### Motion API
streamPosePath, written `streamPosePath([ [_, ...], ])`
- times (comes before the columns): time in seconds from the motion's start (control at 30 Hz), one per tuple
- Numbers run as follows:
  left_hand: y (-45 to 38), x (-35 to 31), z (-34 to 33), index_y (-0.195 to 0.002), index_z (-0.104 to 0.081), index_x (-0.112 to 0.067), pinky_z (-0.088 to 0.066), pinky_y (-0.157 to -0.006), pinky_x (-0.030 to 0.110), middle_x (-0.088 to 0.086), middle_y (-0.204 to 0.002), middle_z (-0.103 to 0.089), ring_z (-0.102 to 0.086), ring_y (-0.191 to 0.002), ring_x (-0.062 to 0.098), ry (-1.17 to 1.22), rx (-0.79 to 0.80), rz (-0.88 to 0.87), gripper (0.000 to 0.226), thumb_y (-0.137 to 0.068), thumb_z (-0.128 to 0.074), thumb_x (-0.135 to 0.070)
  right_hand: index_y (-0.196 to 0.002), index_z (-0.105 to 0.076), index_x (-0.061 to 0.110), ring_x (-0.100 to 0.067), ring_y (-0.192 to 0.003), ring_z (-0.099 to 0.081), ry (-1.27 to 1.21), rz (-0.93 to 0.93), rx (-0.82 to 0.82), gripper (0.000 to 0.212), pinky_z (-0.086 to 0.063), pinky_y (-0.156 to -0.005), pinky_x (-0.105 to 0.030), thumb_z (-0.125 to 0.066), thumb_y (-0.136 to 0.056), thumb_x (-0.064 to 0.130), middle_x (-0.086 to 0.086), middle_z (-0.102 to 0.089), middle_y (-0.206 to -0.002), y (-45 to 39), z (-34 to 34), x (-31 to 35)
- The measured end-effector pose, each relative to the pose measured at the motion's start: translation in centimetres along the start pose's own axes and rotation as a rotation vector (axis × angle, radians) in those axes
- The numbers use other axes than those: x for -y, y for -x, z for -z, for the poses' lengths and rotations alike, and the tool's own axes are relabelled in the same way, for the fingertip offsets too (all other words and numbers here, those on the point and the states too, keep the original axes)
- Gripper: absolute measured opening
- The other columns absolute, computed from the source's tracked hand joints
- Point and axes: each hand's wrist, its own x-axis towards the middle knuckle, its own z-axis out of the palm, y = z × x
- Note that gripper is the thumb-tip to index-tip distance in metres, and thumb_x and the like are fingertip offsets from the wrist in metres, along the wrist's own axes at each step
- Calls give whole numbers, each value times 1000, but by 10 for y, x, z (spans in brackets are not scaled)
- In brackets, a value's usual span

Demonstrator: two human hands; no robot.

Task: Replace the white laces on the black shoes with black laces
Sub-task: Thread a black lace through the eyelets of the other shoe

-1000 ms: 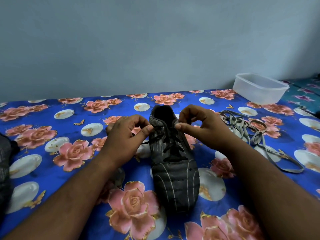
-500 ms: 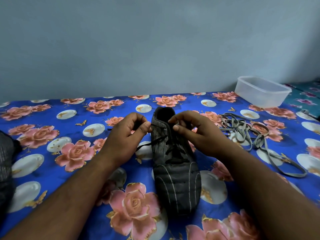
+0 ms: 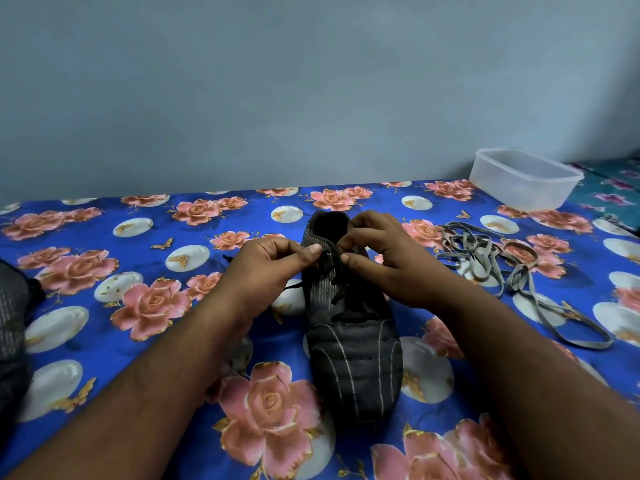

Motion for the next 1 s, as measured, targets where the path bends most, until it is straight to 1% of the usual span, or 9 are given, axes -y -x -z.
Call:
streamPosePath([
  [0.07, -1, 1, 2, -90, -76, -5, -56, -89, 30, 8, -91, -78, -71, -89, 14, 16, 26, -25, 26, -85, -75, -31, -93, -63, 42, -9, -100, -41, 19, -33, -5, 24, -34, -92, -34, -46, -85, 57, 17, -48, -99, -1, 0, -1],
  [0.13, -1, 0, 4, -83, -77, -19, -56, -93, 38, 9, -92, -78, -73, -90, 19, -5, 15, -60, 15, -79, -78, -33, -93, -63, 45, -9, -100, -40, 34, -62, -12, 26, -35, -95, -38, -47, -83, 62, 22, -47, -98, -1, 1, -2],
  [0.3, 0, -4, 9, -77, -71, -33, -56, -70, 25, -11, -76, -76, -72, -71, 8, -252, -91, -205, 14, -85, -80, -24, -87, -64, 48, -11, -103, -43, -43, -85, -32, 6, -38, -99, -46, -70, -89, 46, 19, -51, -101, -2, 0, 2],
  [0.43, -1, 0, 9, -83, -72, -27, -44, -57, 35, 7, -58, -60, -49, -53, 16, -266, -62, -234, 9, -88, -76, -34, -81, -65, 48, -11, -104, -46, -122, -113, -41, 17, -37, -87, -38, -74, -88, 37, 20, -51, -97, -3, -2, 4],
  [0.5, -2, 1, 7, -85, -72, -27, -44, -56, 35, 12, -66, -62, -48, -56, 22, -238, -31, -215, 14, -86, -76, -40, -80, -66, 48, -13, -105, -48, -141, -113, -51, 12, -37, -86, -36, -74, -86, 42, 20, -51, -96, -3, -4, 5],
  [0.6, -1, 1, 1, -86, -73, -23, -51, -65, 44, 0, -78, -71, -62, -71, 30, -224, -30, -225, 10, -90, -75, -32, -80, -64, 52, -14, -107, -48, -173, -110, -65, 7, -41, -94, -39, -65, -83, 46, 19, -51, -98, -3, -8, 7],
  [0.73, 0, 3, -1, -89, -71, -17, -55, -85, 51, 10, -87, -72, -67, -89, 35, -117, -18, -180, 8, -94, -71, -23, -85, -64, 50, -13, -107, -47, -198, -111, -66, 14, -42, -98, -42, -68, -90, 37, 16, -52, -100, -4, -11, 7],
  [0.87, 0, 3, 5, -91, -72, -12, -55, -86, 38, 11, -89, -74, -68, -84, 19, -68, 9, -140, 9, -96, -67, -18, -85, -65, 50, -13, -105, -49, -200, -106, -58, 10, -41, -92, -35, -68, -89, 41, 16, -52, -99, -4, -9, 5],
  [1.0, -2, 5, 14, -91, -74, -13, -50, -72, 20, -5, -77, -70, -61, -71, 8, -86, 25, -110, 12, -97, -65, -16, -100, -69, 39, -2, -105, -50, -282, -80, 41, 19, -35, -91, -12, -70, -95, 21, 11, -52, -105, 1, -2, 0],
])
